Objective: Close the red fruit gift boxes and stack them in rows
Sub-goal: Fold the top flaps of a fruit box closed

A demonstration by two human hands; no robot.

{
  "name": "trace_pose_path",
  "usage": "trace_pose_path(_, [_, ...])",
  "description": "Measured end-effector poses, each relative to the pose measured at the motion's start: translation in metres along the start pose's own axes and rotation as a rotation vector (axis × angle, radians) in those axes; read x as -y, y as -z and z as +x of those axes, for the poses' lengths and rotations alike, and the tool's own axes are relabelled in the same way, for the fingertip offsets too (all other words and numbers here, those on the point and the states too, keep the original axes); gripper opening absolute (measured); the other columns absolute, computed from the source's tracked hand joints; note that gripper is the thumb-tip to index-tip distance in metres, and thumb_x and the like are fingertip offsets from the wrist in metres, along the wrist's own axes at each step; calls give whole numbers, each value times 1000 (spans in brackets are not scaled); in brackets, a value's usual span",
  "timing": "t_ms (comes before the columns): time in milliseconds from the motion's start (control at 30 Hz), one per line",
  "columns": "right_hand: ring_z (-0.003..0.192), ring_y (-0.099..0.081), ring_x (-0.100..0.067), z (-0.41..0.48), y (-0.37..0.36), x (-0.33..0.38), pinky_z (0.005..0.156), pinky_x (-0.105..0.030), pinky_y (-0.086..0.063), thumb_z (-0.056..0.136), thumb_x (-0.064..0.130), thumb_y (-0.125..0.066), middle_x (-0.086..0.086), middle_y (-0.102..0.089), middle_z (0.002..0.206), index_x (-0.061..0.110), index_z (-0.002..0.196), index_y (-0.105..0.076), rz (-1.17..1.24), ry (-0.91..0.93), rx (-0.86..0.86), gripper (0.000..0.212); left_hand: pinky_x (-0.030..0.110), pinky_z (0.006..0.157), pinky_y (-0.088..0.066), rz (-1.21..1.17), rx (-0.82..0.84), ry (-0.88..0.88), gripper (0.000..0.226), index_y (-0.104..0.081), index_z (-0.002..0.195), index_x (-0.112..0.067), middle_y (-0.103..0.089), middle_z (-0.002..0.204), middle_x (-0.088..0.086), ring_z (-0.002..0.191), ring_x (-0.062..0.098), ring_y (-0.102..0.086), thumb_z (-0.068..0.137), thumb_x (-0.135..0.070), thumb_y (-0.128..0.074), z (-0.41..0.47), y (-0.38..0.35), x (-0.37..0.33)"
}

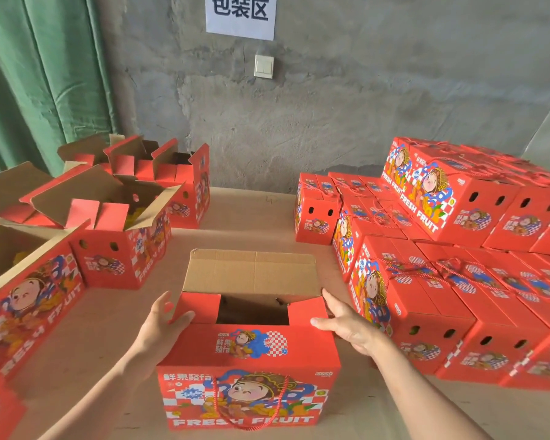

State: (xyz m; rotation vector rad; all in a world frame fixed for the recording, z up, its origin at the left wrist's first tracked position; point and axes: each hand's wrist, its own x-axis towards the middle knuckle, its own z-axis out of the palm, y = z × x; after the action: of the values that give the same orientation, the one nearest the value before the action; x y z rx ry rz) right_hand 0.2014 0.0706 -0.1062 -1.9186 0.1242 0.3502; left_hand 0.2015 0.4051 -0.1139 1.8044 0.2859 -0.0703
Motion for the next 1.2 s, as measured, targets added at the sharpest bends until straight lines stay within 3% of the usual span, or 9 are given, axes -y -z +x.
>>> trace_pose_path(67, [144,-12,-16,3,2,-3,114,-33,-16,85,13,-68,-1,-10,159,20,151,-13,32,6,6,86,35,78,-50,8,-24,-3,77,-16,150,-23,-34,149,11,124,29,-48,89,-26,-63,-1,-2,0])
trace_pose_path(200, [143,-17,-16,5,5,-17,107,-29,-21,82,18,-71,1,-17,157,23,149,-22,59,53,-20,83,48,102,-39,240,-174,-138,88,-9,151,-16,-31,149,16,134,31,-36,85,-22,-68,-5,-5,-1])
trace_pose_path(400, [139,-23,-9,4,1,-19,112,-33,-25,82,18,-71,11,-27,146,34,141,-27,89,132,-36,75,49,107,-29,482,-292,-381,100,4,151,-9,-19,153,19,137,39,-27,81,-9,-67,-11,-6,-7])
trace_pose_path(467, [116,-43,8,1,1,-15,90,-9,-42,83,14,-69,22,-42,127,34,122,-40,79,146,-25,52,47,114,-21,562,-301,-488,95,-1,151,-12,-16,155,15,142,33,-18,80,-5,-65,-12,-5,-8])
trace_pose_path(567, [104,-51,3,-2,0,-14,67,-4,-44,85,10,-67,13,-52,119,27,117,-45,70,185,-8,43,51,115,-19,740,-263,-687,67,-34,145,-18,-32,151,8,142,30,-23,85,-28,-62,-14,-5,-6])
trace_pose_path(667, [109,-54,-5,-7,-2,-16,76,-8,-46,86,12,-66,7,-51,129,32,122,-44,65,203,-9,46,45,114,-25,866,-138,-671,86,-57,127,-18,-54,134,0,133,25,-41,76,-80,-26,-12,-4,-5])
trace_pose_path(867, [135,-18,-3,-20,20,-6,110,-32,-24,55,61,-80,20,-21,145,46,140,-29,-117,147,175,101,43,96,-44,791,-182,-770,83,-68,104,-15,-66,109,0,109,28,-60,84,-76,-16,-7,-6,-1])
trace_pose_path(1033, [140,-12,1,-10,15,11,111,-27,-17,79,63,-57,17,-10,156,66,127,-31,-453,279,104,55,45,116,-11,868,-60,-586,108,-58,115,-23,-38,148,5,143,24,-20,58,-95,-1,0,-5,-2])
trace_pose_path(1200, [135,-33,-10,2,3,6,108,-30,-32,83,69,-43,17,-19,151,63,133,-27,-772,337,60,53,57,111,11,1140,118,-539,69,-41,114,-33,-32,148,-4,146,18,6,67,-83,-36,19,2,-16])
